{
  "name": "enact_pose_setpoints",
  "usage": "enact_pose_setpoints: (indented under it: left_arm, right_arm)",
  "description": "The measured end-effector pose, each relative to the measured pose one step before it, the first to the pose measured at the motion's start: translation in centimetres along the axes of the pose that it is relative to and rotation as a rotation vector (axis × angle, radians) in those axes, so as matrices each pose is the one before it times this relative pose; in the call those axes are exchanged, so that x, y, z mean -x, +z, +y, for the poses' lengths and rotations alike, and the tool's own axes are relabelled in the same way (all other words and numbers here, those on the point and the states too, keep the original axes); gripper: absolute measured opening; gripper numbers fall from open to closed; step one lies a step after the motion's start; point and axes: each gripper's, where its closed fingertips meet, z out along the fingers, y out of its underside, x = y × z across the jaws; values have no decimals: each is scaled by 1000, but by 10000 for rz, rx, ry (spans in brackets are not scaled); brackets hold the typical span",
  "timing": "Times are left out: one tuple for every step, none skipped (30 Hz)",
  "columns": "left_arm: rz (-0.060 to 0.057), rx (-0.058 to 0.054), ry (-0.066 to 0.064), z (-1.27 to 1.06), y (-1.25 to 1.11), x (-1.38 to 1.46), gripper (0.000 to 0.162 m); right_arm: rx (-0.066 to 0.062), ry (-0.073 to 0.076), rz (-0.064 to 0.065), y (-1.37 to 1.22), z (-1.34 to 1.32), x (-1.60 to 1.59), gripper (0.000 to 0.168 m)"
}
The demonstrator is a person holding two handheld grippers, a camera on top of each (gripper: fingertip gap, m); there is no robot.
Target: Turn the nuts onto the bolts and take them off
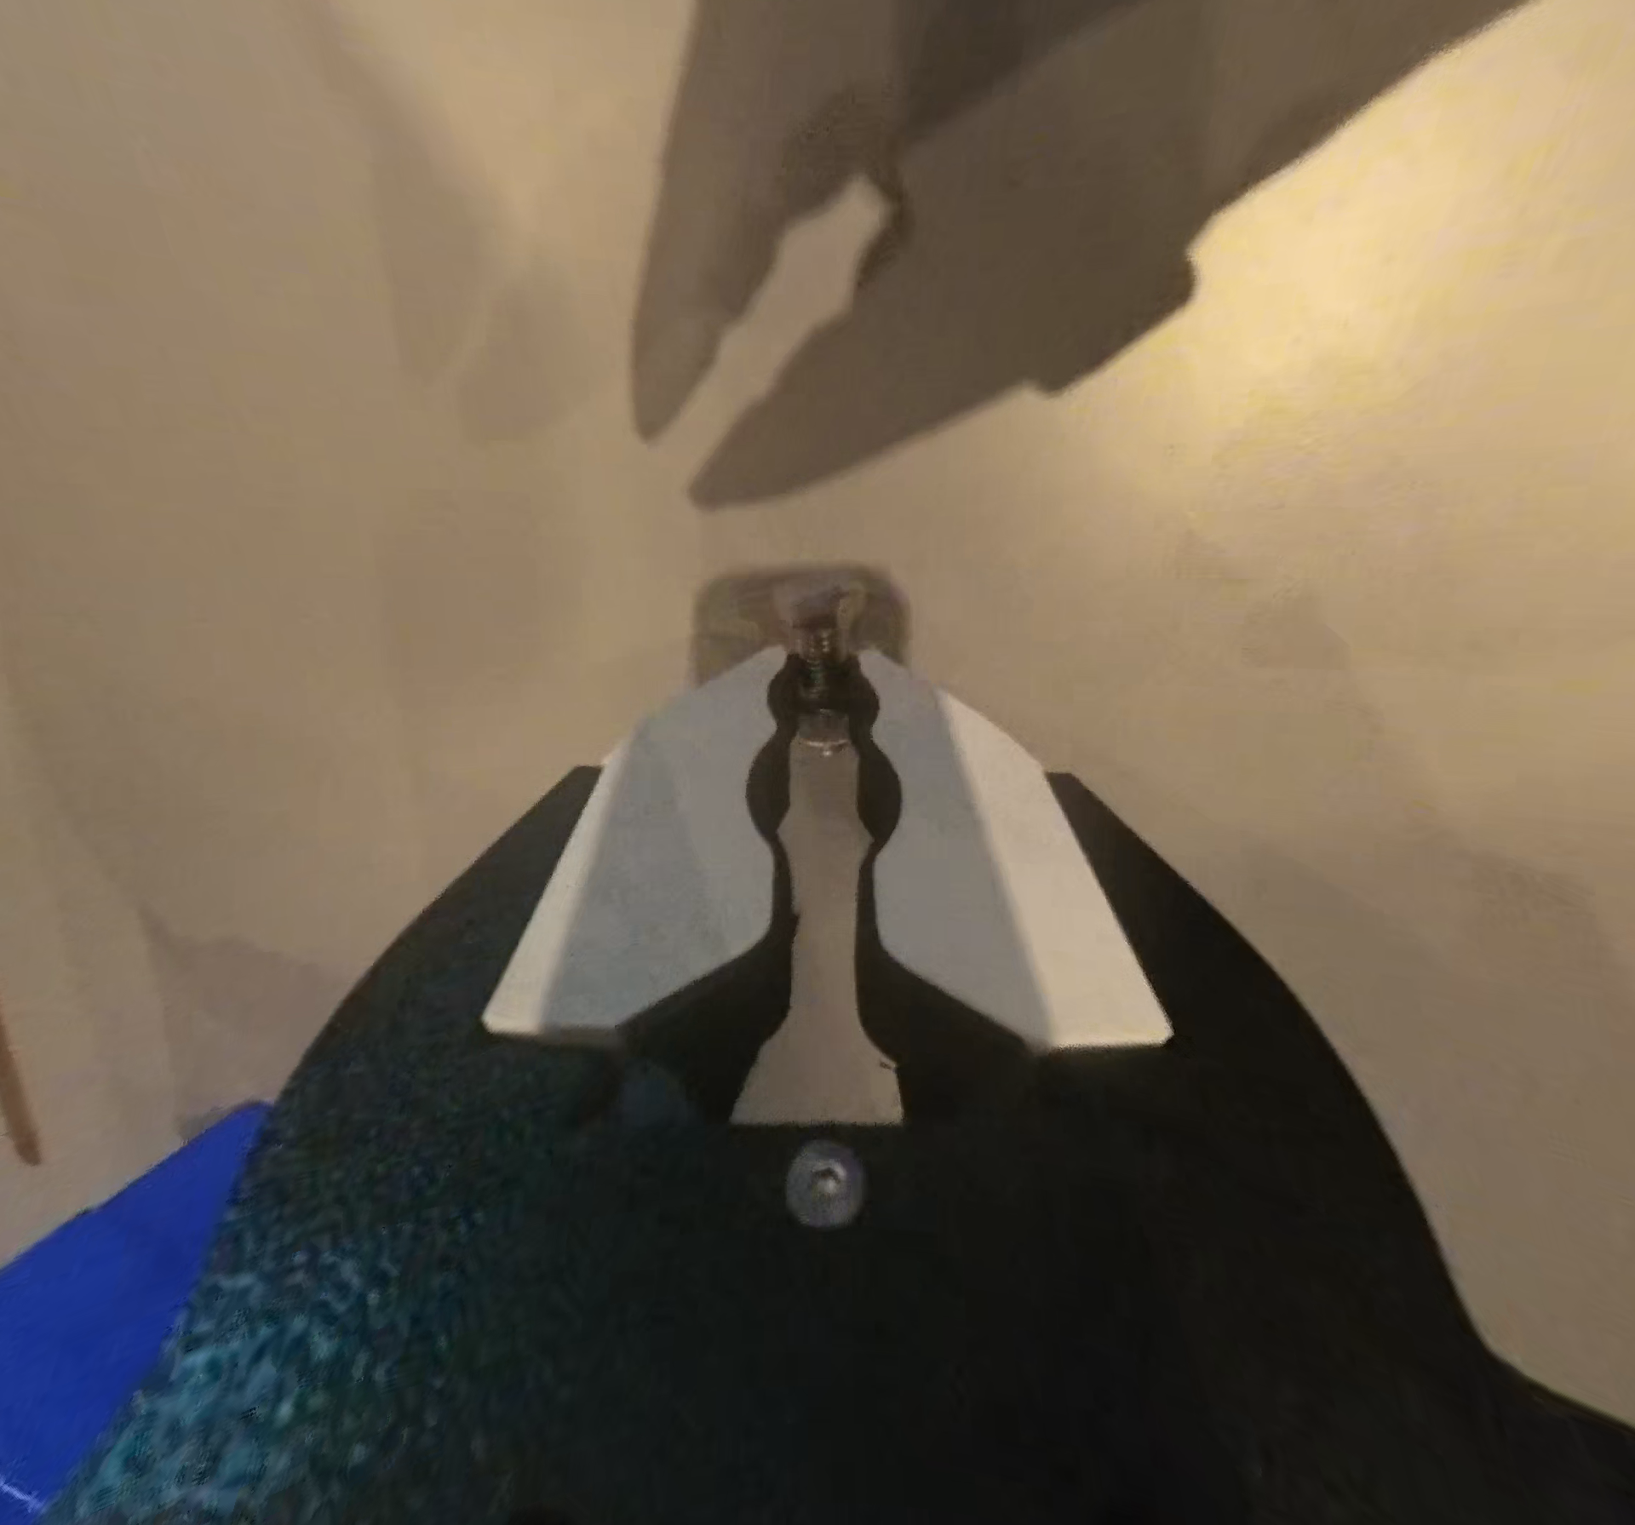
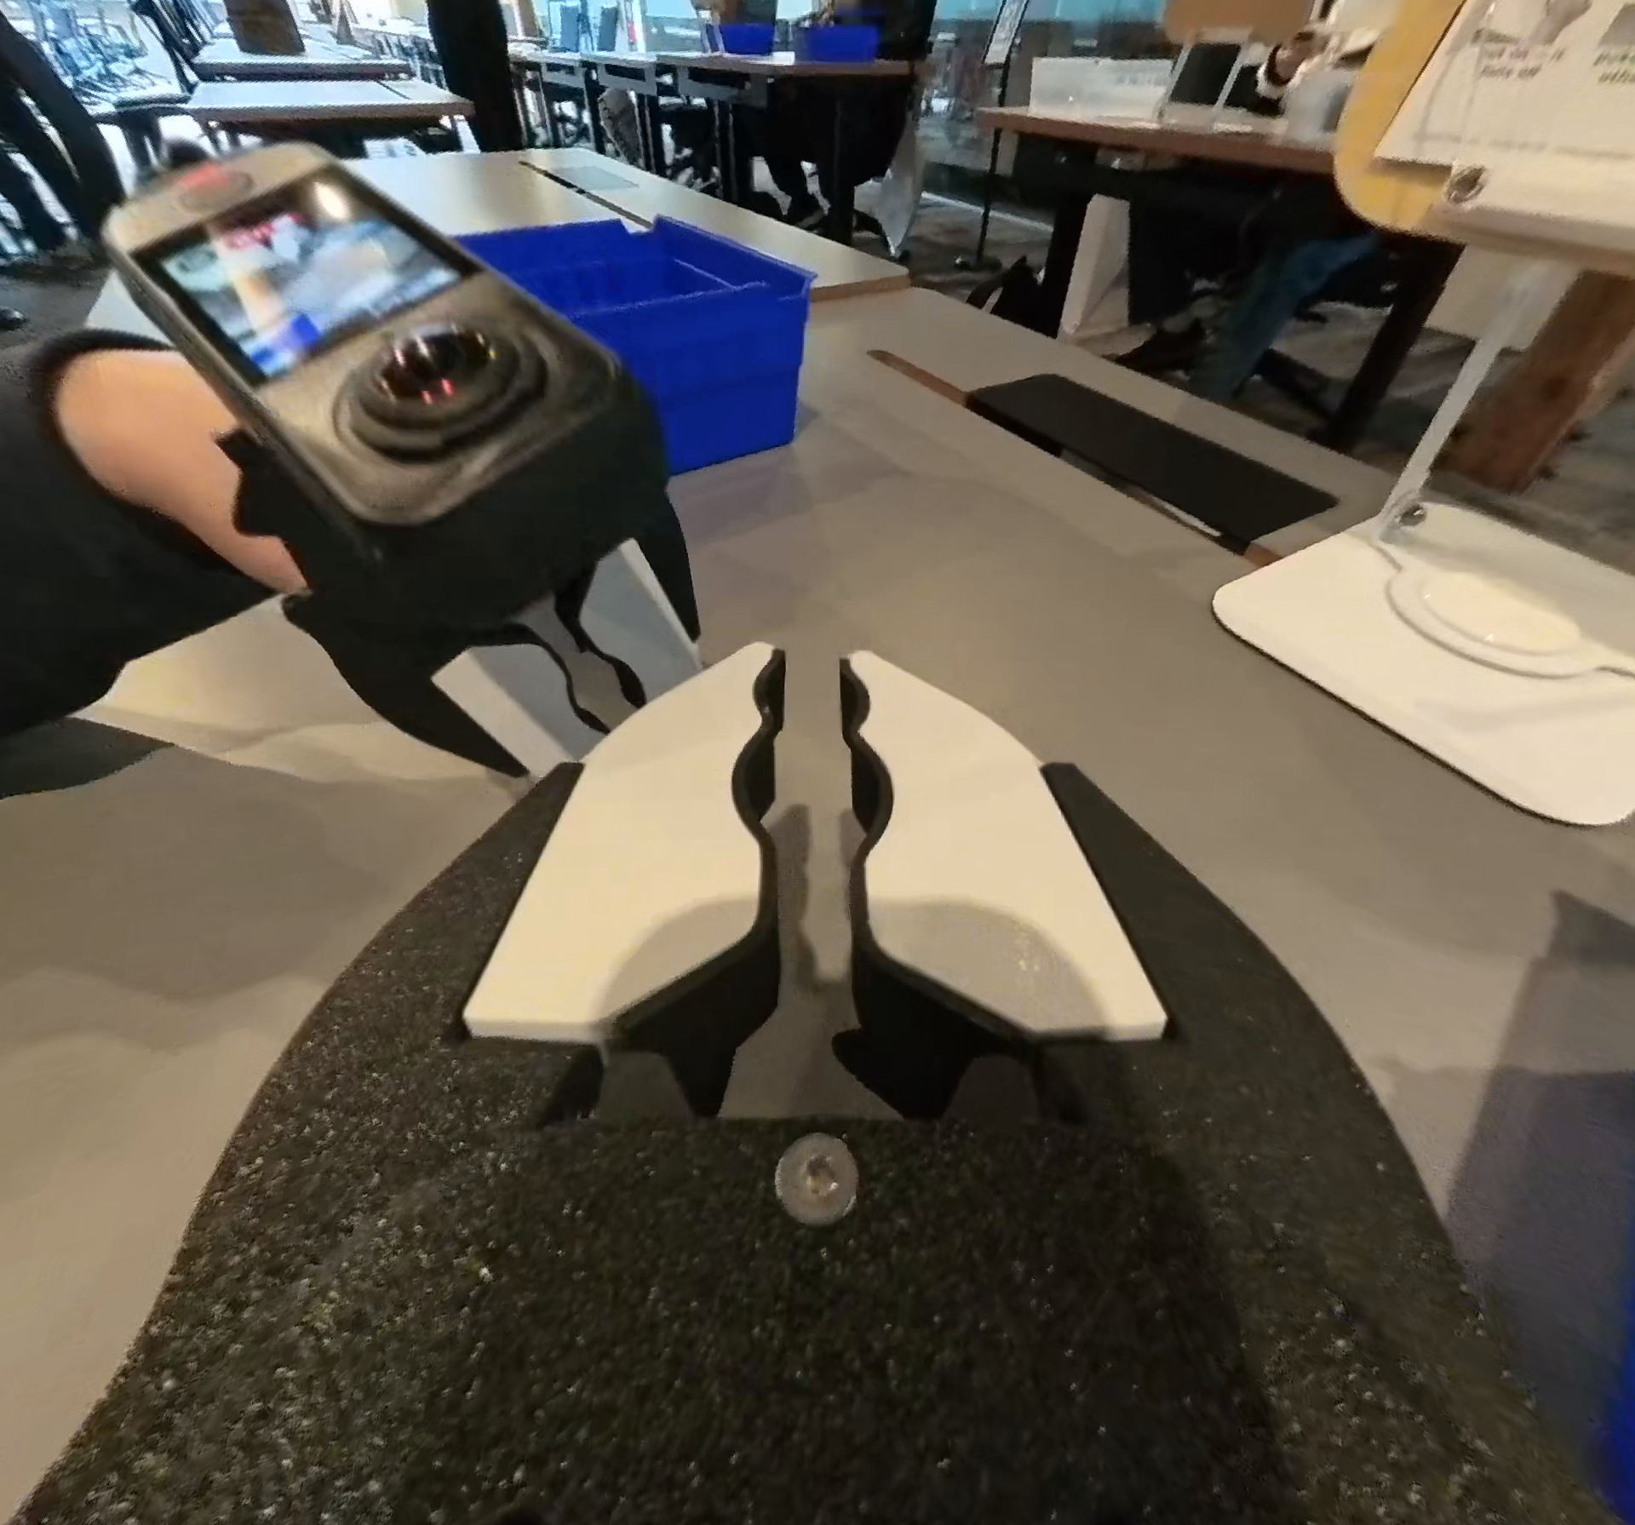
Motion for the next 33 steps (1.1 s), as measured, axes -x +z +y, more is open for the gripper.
enact_pose_setpoints:
  left_arm:
    - [79, 172, 110, 17, 336, -127, 10]
    - [-7, 56, 19, -49, 273, -22, 10]
    - [-102, -50, -68, -71, 105, 143, 10]
    - [-140, -118, -151, 12, -72, 234, 18]
    - [-187, -227, -235, 36, -235, 346, 26]
    - [-229, -362, -330, 42, -385, 465, 34]
    - [-271, -511, -420, 46, -499, 597, 41]
    - [-295, -662, -488, -14, -556, 703, 49]
    - [-284, -736, -519, -51, -581, 737, 57]
    - [-188, -724, -478, -15, -556, 621, 57]
    - [-24, -677, -411, -30, -508, 370, 56]
    - [207, -572, -343, -58, -447, -14, 57]
    - [347, -453, -304, -93, -379, -304, 58]
    - [213, -394, -273, -205, -316, -195, 61]
    - [63, -370, -157, -253, -218, -63, 62]
    - [-71, -344, -27, -248, -126, 78, 62]
    - [-226, -283, 39, -215, -39, 270, 62]
    - [-314, -248, 80, -216, 48, 376, 62]
    - [-284, -320, 102, -329, 122, 267, 62]
    - [-176, -353, 48, -326, 154, 86, 60]
    - [-69, -280, -55, -248, 128, -76, 59]
    - [19, -226, -114, -234, 81, -188, 58]
    - [2, -209, -111, -255, -7, -160, 57]
    - [-87, -202, -66, -238, -70, 19, 55]
    - [-133, -209, -39, -206, -128, 142, 54]
    - [-114, -193, -64, -126, -147, 190, 52]
    - [-71, -145, -120, -23, -125, 211, 50]
    - [-32, -75, -160, 45, -72, 227, 50]
    - [-10, -32, -174, 97, -45, 242, 50]
    - [9, -43, -202, 65, -22, 238, 50]
    - [60, -90, -258, 6, -17, 157, 50]
    - [110, -128, -308, -63, -38, 80, 51]
    - [117, -152, -333, -122, -60, 45, 51]
  right_arm:
    - [112, 102, -79, 80, 237, 5, 12]
    - [151, 71, -119, 102, 293, 85, 12]
    - [186, 49, -167, 122, 323, 161, 13]
    - [211, 13, -169, 156, 358, 182, 14]
    - [227, -58, -154, 196, 372, 206, 16]
    - [258, -135, -214, 267, 432, 340, 17]
    - [296, -151, -215, 372, 500, 377, 18]
    - [340, -157, -156, 468, 567, 328, 20]
    - [329, -191, -140, 540, 544, 330, 23]
    - [319, -218, -155, 573, 524, 391, 26]
    - [292, -219, -115, 580, 477, 343, 29]
    - [278, -223, -98, 574, 451, 306, 32]
    - [272, -204, -92, 572, 469, 264, 34]
    - [224, -162, -73, 561, 417, 195, 37]
    - [172, -104, -52, 531, 360, 119, 39]
    - [131, 4, -148, 459, 255, 192, 39]
    - [66, 118, -235, 456, 103, 191, 39]
    - [116, 119, -217, 380, 133, 53, 38]
    - [210, 137, -35, 253, 190, -281, 39]
    - [70, 110, -108, 167, 16, -151, 39]
    - [-25, 51, -219, 119, -120, 72, 39]
    - [-15, 10, -190, 97, -86, 123, 38]
    - [63, -12, -141, 113, 26, 120, 37]
    - [132, -11, -68, 148, 127, 55, 37]
    - [170, -8, 7, 187, 173, -37, 37]
    - [189, -25, 39, 211, 174, -93, 37]
    - [72, -122, 98, 161, -14, -127, 37]
    - [15, -86, 48, 107, -52, -49, 37]
    - [11, 56, 8, 24, -13, -76, 36]
    - [-17, 53, 69, -12, -16, -130, 34]
    - [-6, 11, 36, -19, -1, -43, 32]
    - [-32, -38, -19, -46, -36, 55, 24]
    - [-27, -62, -67, -22, -27, 135, 16]
